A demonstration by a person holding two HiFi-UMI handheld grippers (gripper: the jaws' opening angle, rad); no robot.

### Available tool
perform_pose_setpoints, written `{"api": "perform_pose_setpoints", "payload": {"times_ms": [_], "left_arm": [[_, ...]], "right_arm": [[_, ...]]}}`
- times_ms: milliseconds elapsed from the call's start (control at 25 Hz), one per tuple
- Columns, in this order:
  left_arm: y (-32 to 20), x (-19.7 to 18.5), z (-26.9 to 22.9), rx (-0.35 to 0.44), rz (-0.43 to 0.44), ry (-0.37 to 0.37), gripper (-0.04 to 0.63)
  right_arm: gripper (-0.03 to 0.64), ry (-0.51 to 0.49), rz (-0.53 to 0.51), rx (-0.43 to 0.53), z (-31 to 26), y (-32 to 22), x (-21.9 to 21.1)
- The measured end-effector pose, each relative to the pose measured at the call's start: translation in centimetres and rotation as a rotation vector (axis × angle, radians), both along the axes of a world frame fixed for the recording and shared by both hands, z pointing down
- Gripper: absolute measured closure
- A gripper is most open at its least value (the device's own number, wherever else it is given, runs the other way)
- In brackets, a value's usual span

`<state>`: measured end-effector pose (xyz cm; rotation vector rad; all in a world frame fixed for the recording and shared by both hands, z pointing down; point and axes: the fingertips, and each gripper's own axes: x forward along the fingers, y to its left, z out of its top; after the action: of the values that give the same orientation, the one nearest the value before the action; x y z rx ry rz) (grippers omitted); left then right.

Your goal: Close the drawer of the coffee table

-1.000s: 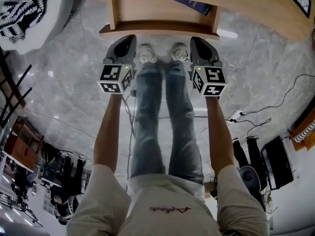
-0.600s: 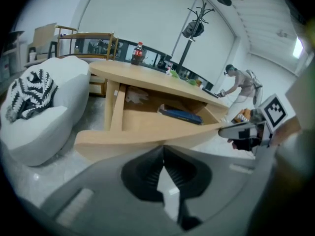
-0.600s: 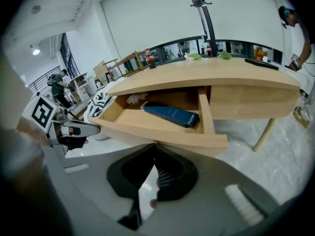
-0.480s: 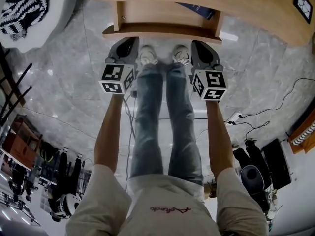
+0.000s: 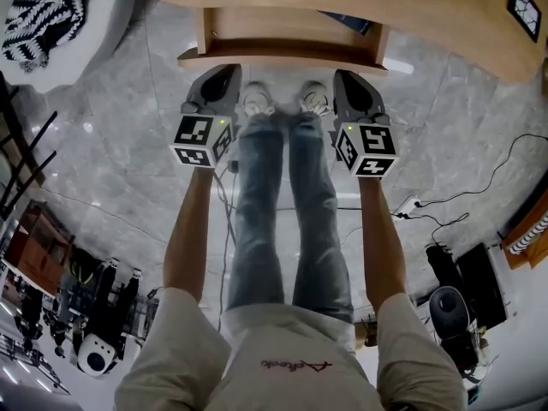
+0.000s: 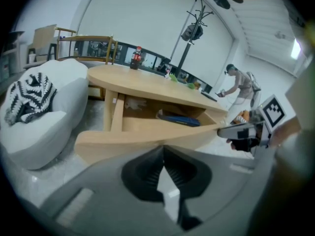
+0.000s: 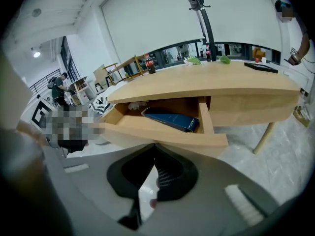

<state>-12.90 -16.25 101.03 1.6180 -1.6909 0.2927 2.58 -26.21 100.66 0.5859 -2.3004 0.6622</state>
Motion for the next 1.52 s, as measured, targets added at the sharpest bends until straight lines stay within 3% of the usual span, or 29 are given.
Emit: {"api": "perform_pose_setpoints", "payload": {"times_ms": [240, 1000, 1520], "left_arm": [[-0.5, -0.3, 0.0, -0.002, -0.004, -0.007, 0.597], [-8.9, -5.7, 0.1, 0.055, -0.006, -0.084, 0.597], [-10.4, -6.6, 0.3, 0.066, 0.014, -0.102, 0.595]], "right_arm": [[0.611, -0.008, 0.002, 0.004, -0.1, -0.4, -0.3], [0.611, -0.079, 0.026, 0.106, -0.5, -8.5, -5.8], [0.611, -0.083, 0.028, 0.116, 0.0, -9.9, -6.7]]}}
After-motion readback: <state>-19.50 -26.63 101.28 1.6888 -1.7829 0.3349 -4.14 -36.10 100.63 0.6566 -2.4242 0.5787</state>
